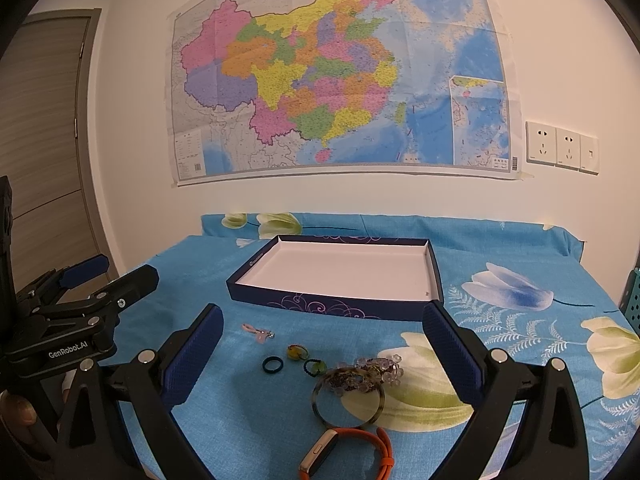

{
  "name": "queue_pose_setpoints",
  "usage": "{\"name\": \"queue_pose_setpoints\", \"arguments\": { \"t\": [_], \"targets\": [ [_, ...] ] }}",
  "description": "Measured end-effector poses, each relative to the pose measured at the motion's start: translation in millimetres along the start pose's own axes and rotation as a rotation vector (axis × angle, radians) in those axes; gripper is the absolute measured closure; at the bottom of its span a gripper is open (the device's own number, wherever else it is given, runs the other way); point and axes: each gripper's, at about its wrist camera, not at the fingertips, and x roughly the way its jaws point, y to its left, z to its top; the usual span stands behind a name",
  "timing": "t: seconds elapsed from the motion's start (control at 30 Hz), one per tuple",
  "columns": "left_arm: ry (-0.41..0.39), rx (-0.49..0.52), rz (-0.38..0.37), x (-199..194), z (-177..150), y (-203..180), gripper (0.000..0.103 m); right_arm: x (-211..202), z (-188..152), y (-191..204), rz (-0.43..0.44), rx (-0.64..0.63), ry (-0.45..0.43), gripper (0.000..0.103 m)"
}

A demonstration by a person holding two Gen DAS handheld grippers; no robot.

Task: Organize jewelry

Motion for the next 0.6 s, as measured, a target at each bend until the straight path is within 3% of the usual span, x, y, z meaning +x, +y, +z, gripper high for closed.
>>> {"name": "queue_pose_setpoints", "arguments": {
  "t": [0.6],
  "targets": [
    [0.004,0.000,-0.005,-0.7,3.1,-1.3,0.006,1.0,0.5,-1.1,0.002,0.001,0.007,0.007]
  ]
}}
